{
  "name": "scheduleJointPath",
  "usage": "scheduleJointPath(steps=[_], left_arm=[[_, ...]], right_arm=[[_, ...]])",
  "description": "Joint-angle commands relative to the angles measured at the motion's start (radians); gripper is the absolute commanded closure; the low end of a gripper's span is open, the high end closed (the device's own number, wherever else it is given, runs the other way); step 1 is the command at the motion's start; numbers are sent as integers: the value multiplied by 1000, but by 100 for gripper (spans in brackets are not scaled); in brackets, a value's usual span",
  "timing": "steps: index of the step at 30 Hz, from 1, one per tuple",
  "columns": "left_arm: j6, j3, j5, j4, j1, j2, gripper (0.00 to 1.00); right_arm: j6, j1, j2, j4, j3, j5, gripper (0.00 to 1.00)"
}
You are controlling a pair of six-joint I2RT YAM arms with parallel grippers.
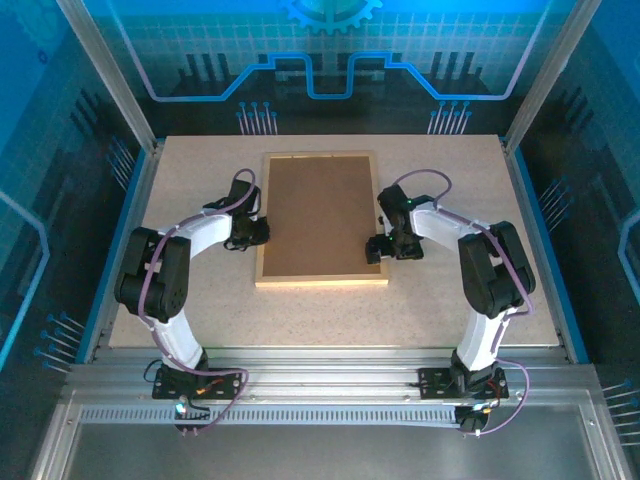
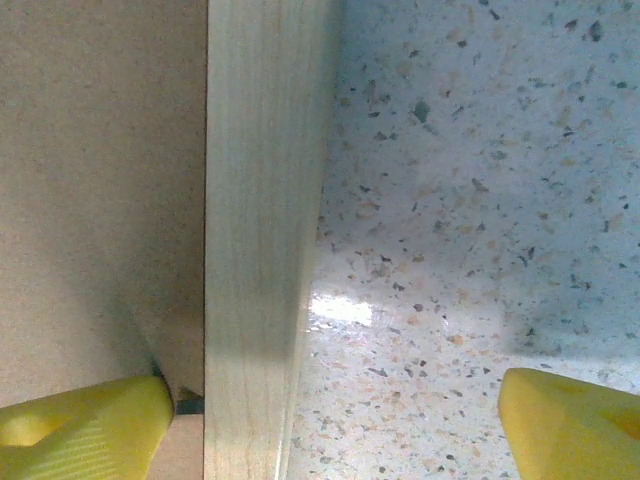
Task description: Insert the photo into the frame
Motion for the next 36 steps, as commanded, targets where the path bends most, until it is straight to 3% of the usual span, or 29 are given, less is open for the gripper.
scheduleJointPath(steps=[1, 8, 16, 24, 36], left_arm=[[5, 9, 3, -38, 1, 33, 89], [13, 7, -6, -41, 3, 30, 89], [12, 8, -5, -45, 3, 27, 89], [16, 5, -9, -50, 3, 21, 89], [16, 12, 0, -52, 3, 34, 89]], right_arm=[[-13, -3, -25, -12, 30, -82, 11], [-54, -99, -85, -35, 135, -119, 11], [-75, -186, 18, 20, 270, -123, 14], [-103, -197, 174, -5, 407, -95, 19], [-117, -184, 272, -11, 428, -73, 19]])
